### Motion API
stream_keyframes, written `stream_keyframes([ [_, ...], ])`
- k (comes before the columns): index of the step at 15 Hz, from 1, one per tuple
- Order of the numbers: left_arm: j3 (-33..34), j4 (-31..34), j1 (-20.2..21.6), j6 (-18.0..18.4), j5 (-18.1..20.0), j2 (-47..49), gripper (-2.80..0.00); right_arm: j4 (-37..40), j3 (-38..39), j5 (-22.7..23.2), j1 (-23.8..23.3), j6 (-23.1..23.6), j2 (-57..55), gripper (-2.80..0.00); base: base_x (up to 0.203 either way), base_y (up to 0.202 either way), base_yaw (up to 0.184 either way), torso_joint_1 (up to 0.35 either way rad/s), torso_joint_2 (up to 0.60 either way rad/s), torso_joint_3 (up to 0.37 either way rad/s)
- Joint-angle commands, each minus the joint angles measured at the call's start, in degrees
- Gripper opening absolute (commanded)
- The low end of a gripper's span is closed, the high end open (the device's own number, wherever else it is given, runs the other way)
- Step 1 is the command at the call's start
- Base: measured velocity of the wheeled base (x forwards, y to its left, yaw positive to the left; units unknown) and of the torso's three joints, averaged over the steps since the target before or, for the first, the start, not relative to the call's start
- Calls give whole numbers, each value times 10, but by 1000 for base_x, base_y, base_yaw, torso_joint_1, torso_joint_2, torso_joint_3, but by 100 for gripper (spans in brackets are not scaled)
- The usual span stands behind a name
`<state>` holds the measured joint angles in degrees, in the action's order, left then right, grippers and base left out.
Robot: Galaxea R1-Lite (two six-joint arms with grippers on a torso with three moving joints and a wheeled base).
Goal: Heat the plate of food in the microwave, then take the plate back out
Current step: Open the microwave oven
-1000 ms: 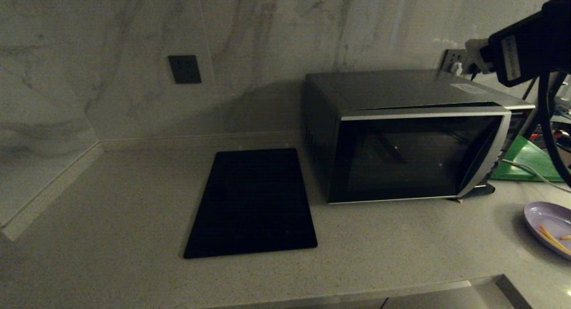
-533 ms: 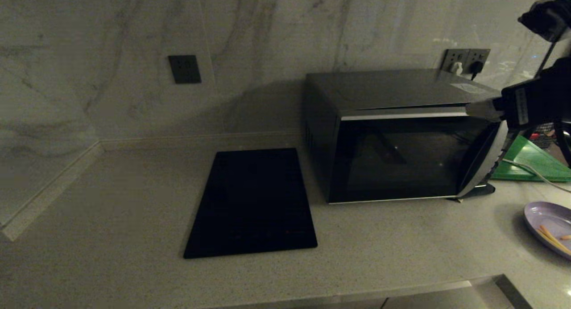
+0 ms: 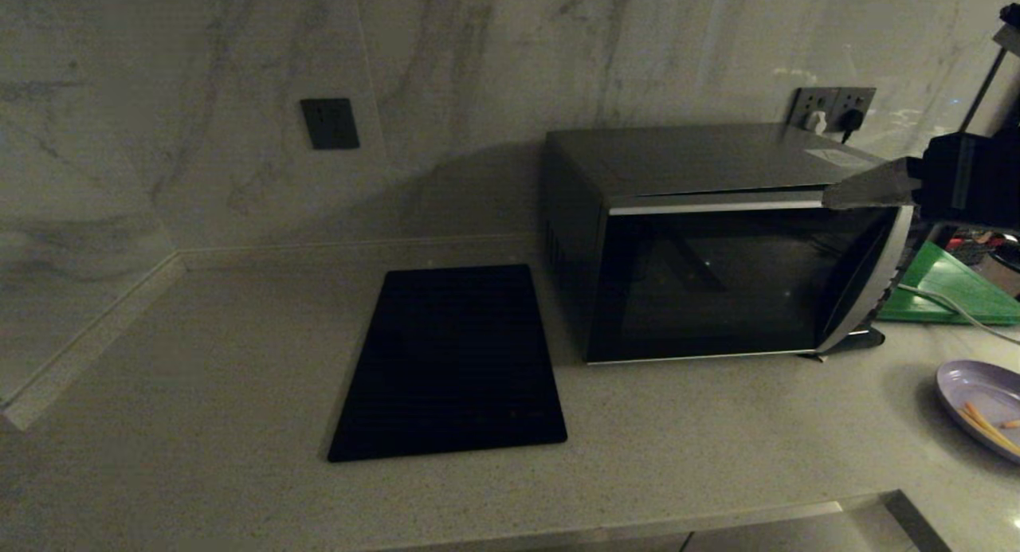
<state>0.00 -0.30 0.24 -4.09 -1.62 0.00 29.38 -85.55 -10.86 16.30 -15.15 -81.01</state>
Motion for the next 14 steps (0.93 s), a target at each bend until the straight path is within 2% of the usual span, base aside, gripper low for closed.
stream_keyframes([
  [1,0,0,0,0,0,1,-280,1,-2,-10,-26,-3,-8,0,0,0,0,0,0,0],
  [2,0,0,0,0,0,1,-280,0,-2,-22,-36,-8,-12,-280,0,0,0,0,0,0],
  [4,0,0,0,0,0,1,-280,-3,-6,-17,-62,-11,-20,-280,0,0,0,0,0,0],
  [6,0,0,0,0,0,1,-280,-2,-41,-15,-91,-15,-56,-280,0,0,0,0,0,0],
  [9,0,0,0,0,0,1,-280,11,-139,-15,-138,-61,-131,-280,0,0,0,0,0,0],
  [12,0,0,0,0,0,1,-280,27,-224,-16,-161,-130,-200,-280,0,0,0,0,0,0],
  [14,0,0,0,0,0,1,-280,29,-265,-17,-169,-147,-240,-280,0,0,0,0,0,0],
])
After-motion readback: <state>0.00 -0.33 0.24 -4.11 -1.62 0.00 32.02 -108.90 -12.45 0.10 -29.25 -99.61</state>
